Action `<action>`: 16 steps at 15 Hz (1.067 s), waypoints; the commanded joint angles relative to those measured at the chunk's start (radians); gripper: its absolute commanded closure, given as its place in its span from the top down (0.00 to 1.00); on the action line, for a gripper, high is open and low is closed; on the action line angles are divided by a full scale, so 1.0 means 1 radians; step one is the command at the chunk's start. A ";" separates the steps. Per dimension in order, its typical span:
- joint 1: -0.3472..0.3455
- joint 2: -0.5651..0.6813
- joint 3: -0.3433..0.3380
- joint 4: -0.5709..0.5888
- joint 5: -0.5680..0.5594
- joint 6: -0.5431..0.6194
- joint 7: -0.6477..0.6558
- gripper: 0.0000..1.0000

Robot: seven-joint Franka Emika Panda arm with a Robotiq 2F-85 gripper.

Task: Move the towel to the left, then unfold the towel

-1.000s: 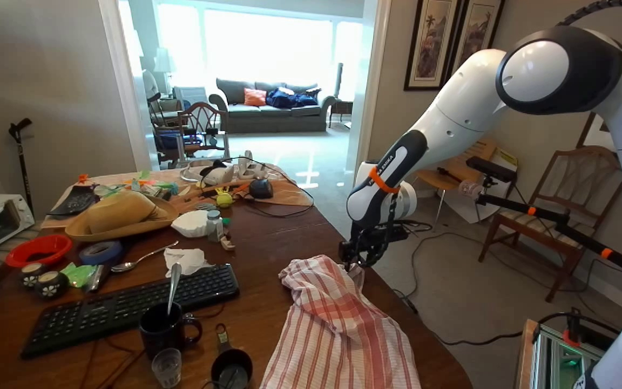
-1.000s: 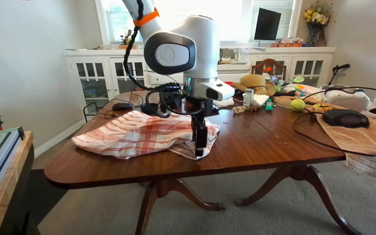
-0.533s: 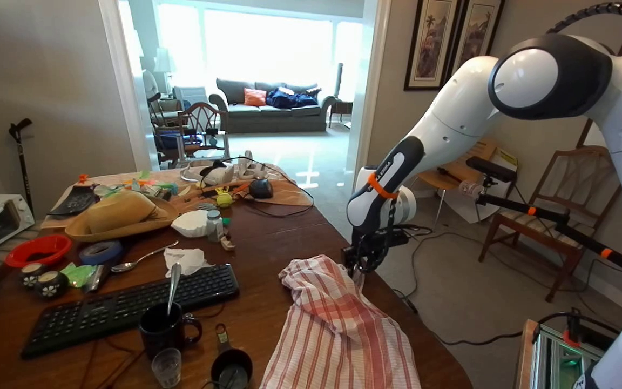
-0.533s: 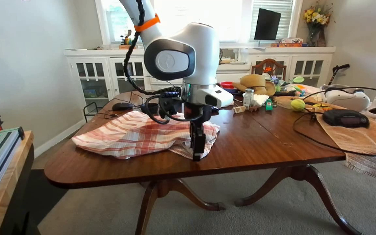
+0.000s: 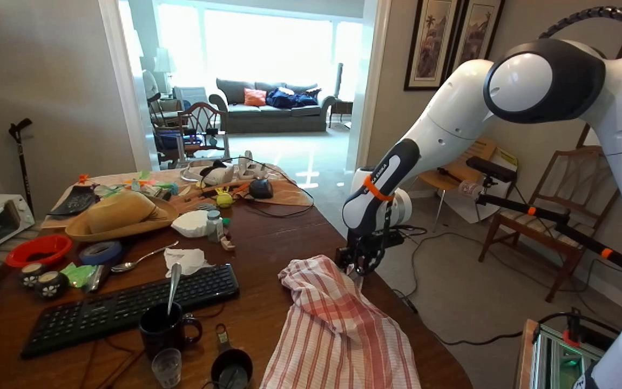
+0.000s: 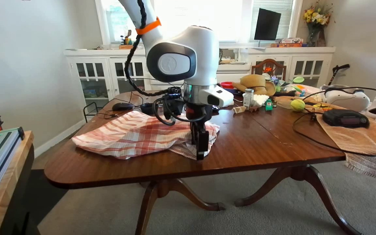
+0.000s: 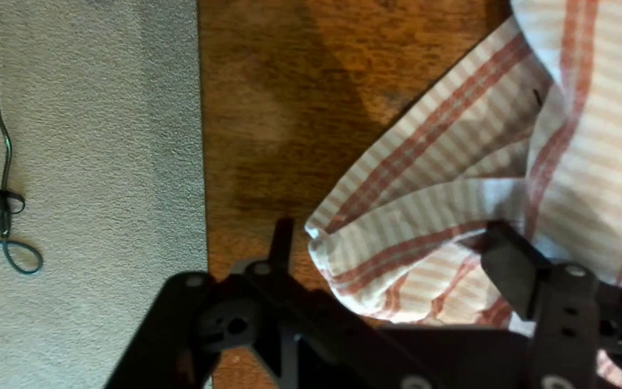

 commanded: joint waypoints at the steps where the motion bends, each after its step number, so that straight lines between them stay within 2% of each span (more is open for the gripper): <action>1: 0.015 0.031 -0.007 0.026 0.025 0.016 -0.044 0.62; 4: 0.017 0.045 -0.011 0.033 0.021 0.020 -0.054 0.35; 8: 0.037 0.024 -0.025 0.023 0.006 0.015 -0.050 0.05; 9: 0.046 0.008 -0.029 0.012 0.000 0.003 -0.048 0.01; 13: 0.105 -0.054 -0.057 -0.033 -0.042 -0.013 -0.040 0.02; 16: 0.149 -0.137 -0.053 -0.077 -0.076 -0.008 -0.053 0.03</action>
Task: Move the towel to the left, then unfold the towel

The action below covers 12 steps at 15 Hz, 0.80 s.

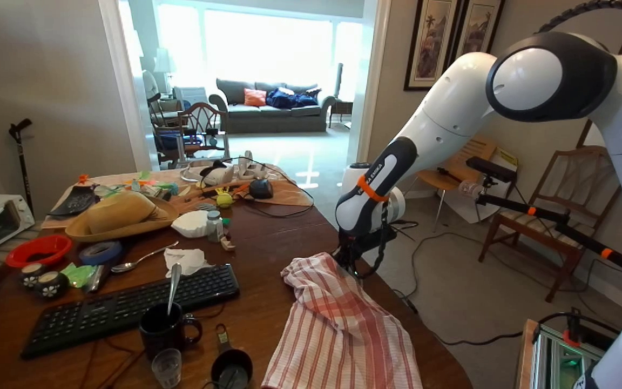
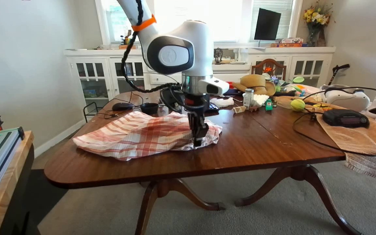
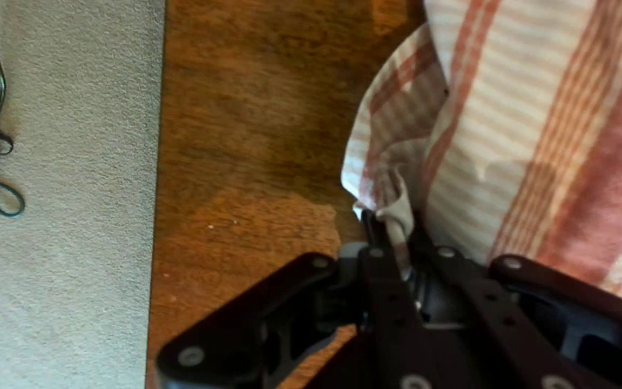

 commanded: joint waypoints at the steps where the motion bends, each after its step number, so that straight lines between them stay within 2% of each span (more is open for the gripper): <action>1: 0.081 -0.146 -0.030 -0.092 -0.063 -0.001 -0.006 0.03; 5: 0.115 -0.276 -0.061 -0.126 -0.126 -0.006 0.006 0.03; 12: 0.085 -0.407 -0.102 -0.168 -0.169 -0.010 -0.009 0.03</action>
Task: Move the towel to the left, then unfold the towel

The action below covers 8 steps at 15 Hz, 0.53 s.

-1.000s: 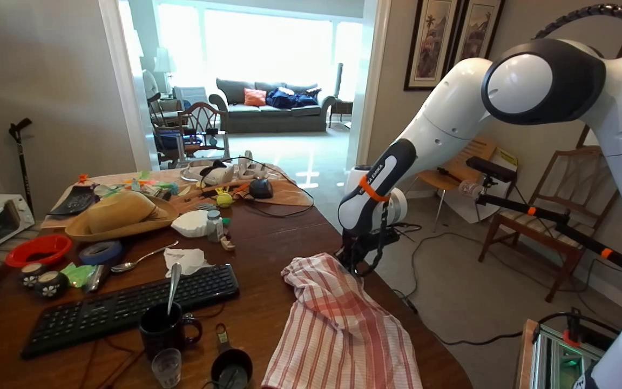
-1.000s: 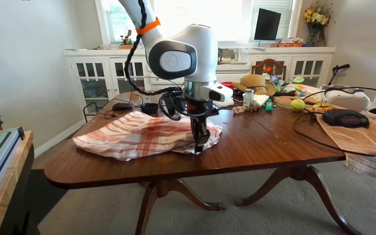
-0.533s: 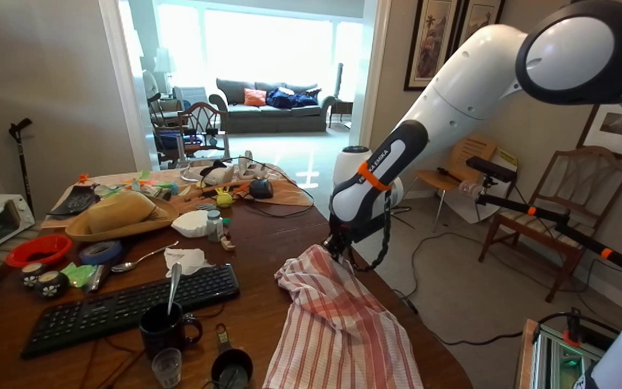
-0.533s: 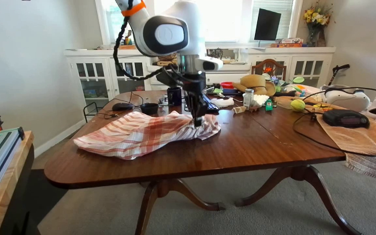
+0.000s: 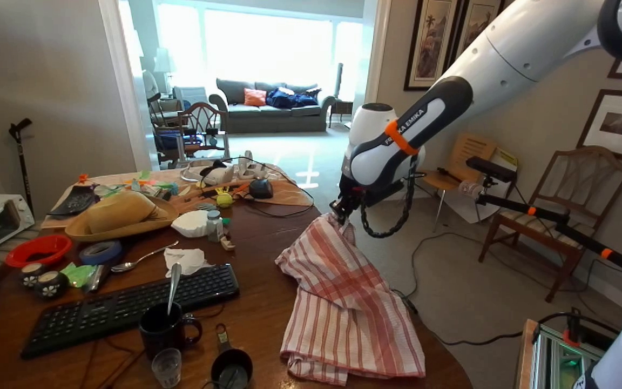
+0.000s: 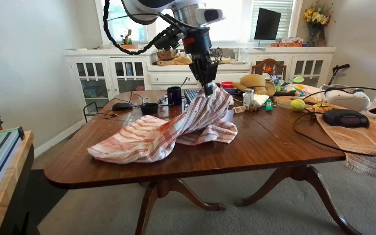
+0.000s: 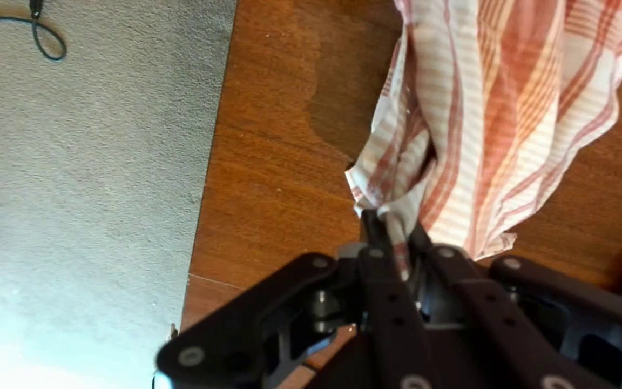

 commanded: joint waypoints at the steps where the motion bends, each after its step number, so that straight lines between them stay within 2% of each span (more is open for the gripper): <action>1: -0.008 -0.050 -0.027 -0.043 -0.053 -0.012 -0.002 0.03; 8: 0.005 -0.113 -0.019 -0.087 -0.084 0.022 -0.002 0.03</action>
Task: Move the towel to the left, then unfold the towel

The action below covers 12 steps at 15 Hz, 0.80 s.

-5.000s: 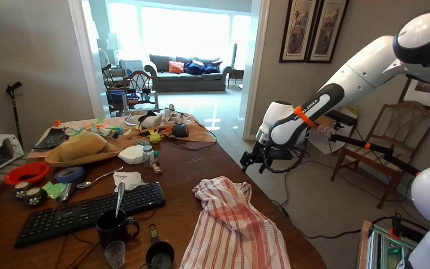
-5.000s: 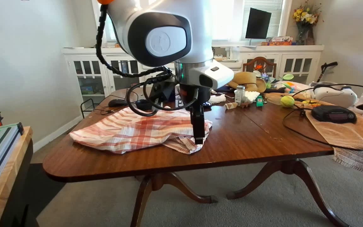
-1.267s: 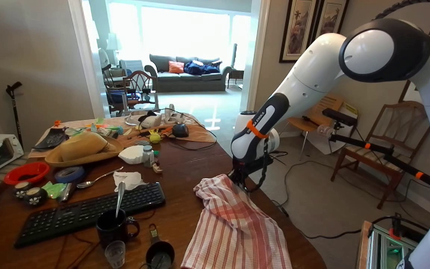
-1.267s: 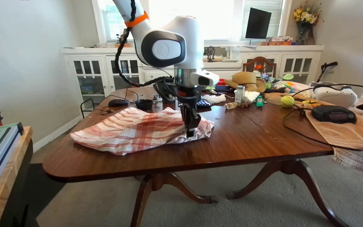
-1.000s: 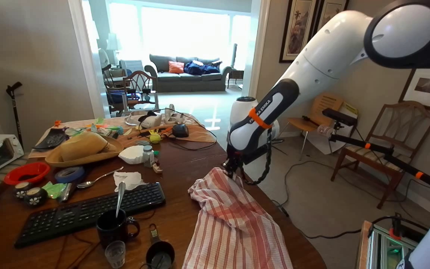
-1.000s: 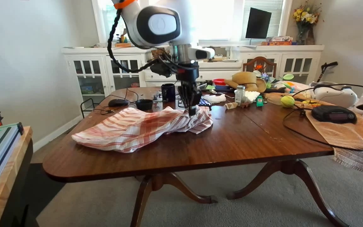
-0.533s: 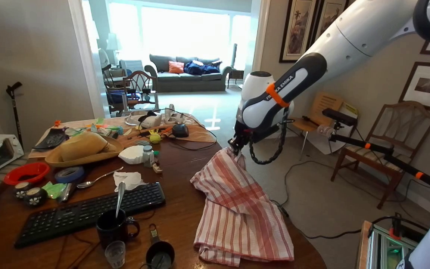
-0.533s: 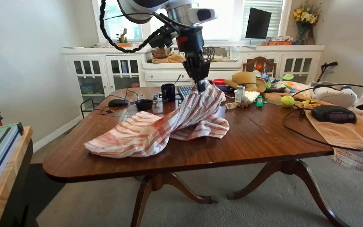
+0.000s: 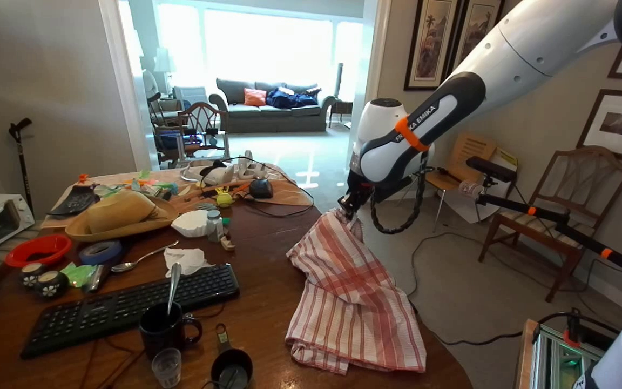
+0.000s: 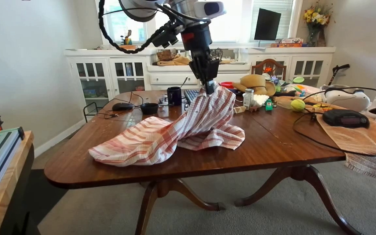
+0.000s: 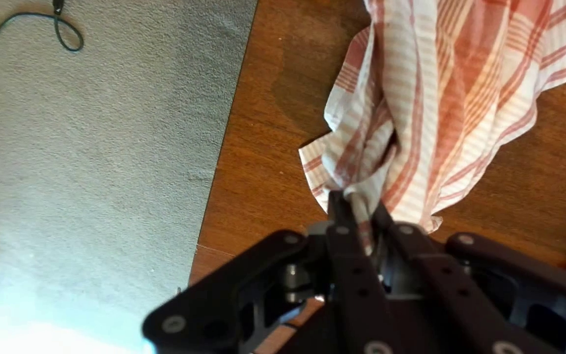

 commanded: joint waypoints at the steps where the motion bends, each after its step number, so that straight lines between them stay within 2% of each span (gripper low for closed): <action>1: 0.018 -0.094 0.007 -0.064 -0.052 0.029 0.007 0.03; 5: 0.035 -0.197 0.036 -0.125 -0.091 0.059 0.003 0.03; 12: 0.034 -0.359 0.102 -0.208 -0.097 0.110 0.028 0.03</action>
